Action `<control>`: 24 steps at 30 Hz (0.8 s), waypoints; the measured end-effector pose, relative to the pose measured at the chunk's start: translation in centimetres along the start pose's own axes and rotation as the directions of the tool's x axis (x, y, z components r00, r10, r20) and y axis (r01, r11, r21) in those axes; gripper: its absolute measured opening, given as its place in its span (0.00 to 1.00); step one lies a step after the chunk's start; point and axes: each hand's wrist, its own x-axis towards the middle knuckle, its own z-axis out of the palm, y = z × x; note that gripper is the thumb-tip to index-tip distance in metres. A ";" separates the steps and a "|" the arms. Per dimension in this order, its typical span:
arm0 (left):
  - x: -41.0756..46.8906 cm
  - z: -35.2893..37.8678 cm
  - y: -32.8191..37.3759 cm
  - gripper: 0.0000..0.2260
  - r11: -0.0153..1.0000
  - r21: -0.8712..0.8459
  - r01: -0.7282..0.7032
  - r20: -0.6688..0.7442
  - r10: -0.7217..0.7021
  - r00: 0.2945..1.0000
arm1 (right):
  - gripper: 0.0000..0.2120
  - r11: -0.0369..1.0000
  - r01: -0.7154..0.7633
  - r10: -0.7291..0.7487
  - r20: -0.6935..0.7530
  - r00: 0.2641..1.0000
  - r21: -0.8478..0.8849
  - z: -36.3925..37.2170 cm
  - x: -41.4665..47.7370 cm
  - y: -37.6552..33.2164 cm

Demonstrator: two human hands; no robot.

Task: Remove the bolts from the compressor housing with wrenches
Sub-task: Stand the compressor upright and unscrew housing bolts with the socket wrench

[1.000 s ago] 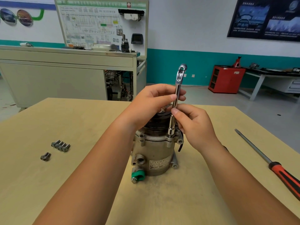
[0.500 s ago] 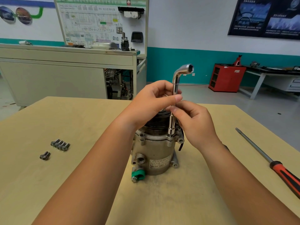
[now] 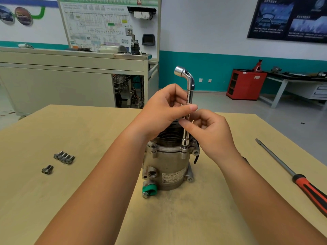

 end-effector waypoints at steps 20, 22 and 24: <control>0.0 0.0 0.2 0.11 0.997 -0.077 -0.015 0.018 0.017 1.000 | 0.02 1.000 0.007 -0.007 0.003 1.000 0.012 0.1 0.2 -0.2; 0.1 0.0 0.1 0.11 0.998 -0.063 -0.010 0.017 0.011 1.000 | 0.03 1.000 0.025 -0.025 0.016 1.000 -0.002 0.1 0.2 -0.4; 0.1 0.0 0.1 0.11 0.999 -0.037 -0.002 0.016 0.002 1.000 | 0.06 0.998 0.061 -0.060 0.045 0.997 -0.018 0.2 0.0 -0.7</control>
